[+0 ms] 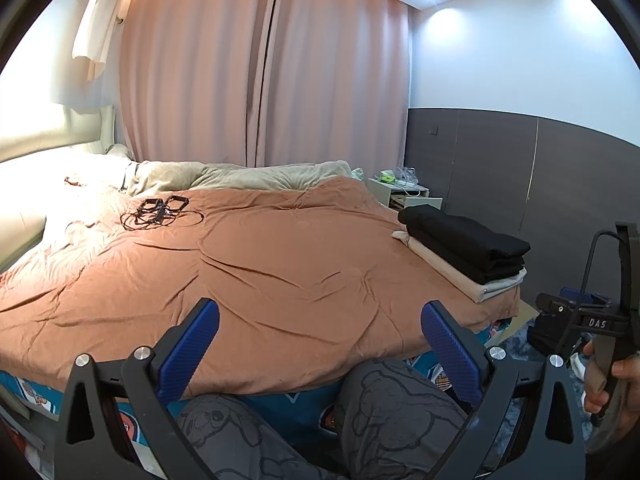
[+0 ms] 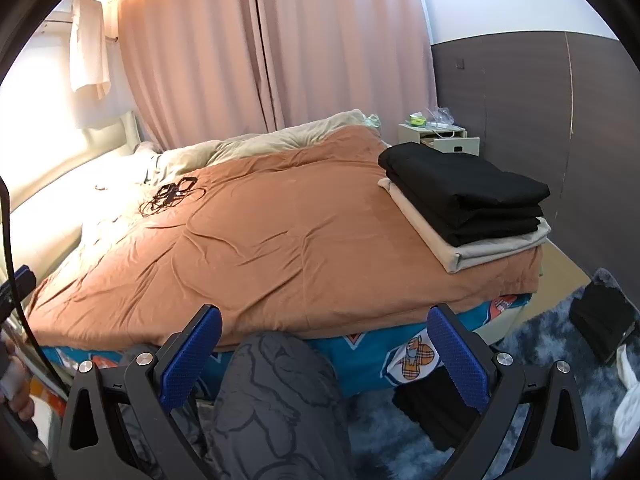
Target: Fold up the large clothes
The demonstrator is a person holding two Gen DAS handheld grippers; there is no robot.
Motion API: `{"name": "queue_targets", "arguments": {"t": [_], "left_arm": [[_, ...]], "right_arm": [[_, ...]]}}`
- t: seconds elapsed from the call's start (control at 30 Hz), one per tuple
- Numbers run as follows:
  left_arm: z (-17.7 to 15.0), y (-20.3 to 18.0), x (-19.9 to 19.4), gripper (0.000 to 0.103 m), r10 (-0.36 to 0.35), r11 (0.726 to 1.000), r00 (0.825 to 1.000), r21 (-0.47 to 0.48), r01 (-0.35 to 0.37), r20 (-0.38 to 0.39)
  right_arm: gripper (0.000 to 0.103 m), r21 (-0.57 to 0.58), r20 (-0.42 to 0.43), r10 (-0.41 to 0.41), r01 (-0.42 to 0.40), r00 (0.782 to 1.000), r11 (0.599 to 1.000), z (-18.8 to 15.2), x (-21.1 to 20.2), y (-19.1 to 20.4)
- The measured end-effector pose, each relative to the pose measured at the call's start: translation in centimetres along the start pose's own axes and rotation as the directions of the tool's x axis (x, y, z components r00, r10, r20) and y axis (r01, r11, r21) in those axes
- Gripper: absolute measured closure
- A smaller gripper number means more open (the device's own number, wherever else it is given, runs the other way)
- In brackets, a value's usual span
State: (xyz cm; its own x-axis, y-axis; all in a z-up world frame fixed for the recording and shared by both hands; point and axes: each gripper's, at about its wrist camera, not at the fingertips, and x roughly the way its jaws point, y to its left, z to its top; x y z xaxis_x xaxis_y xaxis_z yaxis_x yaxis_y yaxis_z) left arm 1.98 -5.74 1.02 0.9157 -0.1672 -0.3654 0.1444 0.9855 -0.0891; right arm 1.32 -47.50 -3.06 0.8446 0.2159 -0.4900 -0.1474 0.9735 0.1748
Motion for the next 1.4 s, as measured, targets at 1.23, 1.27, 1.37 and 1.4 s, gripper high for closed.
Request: {"name": "queue_targets", "arguments": {"t": [1.23, 1.27, 1.37, 1.4], "left_arm": [[-0.1, -0.2, -1.2, 0.000, -0.013, 1.000, 1.000, 0.008, 0.013, -0.001], [-0.1, -0.1, -1.2, 0.000, -0.012, 1.000, 1.000, 0.005, 0.012, -0.002], [-0.1, 0.0, -1.3, 0.000, 0.002, 1.000, 1.000, 0.000, -0.002, 0.001], [-0.1, 0.0, -1.4, 0.000, 0.007, 1.000, 1.000, 0.000, -0.007, 0.004]], "right_arm": [[0.000, 0.012, -0.006, -0.008, 0.008, 1.000, 1.000, -0.2, -0.7, 0.8], [0.000, 0.011, -0.007, -0.005, 0.005, 1.000, 1.000, -0.2, -0.7, 0.8], [0.000, 0.006, -0.004, -0.016, 0.016, 1.000, 1.000, -0.3, -0.8, 1.0], [0.000, 0.006, -0.003, -0.018, 0.018, 1.000, 1.000, -0.3, -0.9, 1.1]]}}
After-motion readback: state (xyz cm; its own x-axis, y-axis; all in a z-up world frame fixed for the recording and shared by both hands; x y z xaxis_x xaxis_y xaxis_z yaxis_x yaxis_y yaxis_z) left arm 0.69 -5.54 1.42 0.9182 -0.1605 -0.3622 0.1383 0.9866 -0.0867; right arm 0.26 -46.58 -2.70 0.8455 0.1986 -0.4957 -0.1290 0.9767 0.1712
